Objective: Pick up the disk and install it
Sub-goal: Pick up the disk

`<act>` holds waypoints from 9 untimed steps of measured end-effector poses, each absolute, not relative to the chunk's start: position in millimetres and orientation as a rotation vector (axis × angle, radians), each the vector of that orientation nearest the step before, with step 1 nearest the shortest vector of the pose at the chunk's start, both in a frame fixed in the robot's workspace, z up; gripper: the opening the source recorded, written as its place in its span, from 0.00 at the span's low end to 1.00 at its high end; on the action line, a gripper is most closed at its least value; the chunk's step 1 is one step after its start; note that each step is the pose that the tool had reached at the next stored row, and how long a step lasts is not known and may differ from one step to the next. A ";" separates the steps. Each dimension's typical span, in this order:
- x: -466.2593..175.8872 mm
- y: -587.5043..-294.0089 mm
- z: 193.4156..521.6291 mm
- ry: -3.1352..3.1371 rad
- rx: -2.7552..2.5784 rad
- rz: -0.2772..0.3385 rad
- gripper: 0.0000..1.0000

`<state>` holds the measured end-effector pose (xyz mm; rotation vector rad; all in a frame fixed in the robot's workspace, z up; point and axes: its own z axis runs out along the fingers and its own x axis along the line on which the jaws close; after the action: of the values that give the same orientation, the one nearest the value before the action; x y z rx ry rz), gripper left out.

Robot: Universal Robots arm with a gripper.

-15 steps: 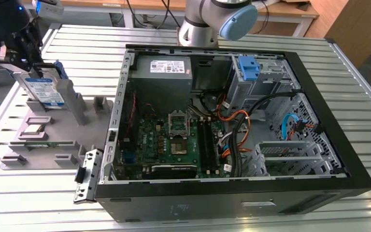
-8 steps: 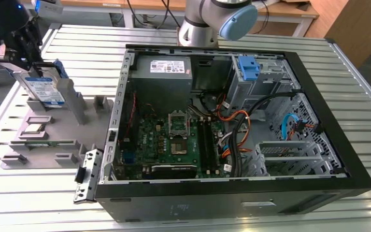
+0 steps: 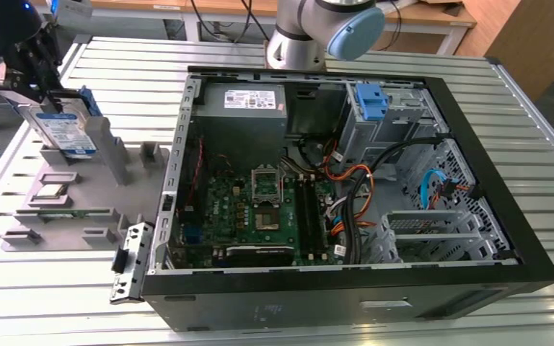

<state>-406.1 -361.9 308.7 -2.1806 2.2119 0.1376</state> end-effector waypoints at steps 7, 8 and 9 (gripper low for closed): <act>-406.1 -362.0 309.8 2.212 -2.181 0.138 0.35; -406.1 -362.0 310.0 2.212 -2.181 0.138 0.35; -406.1 -361.9 310.1 2.212 -2.181 0.138 0.35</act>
<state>-406.1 -361.9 310.1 -2.1805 2.2119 0.1376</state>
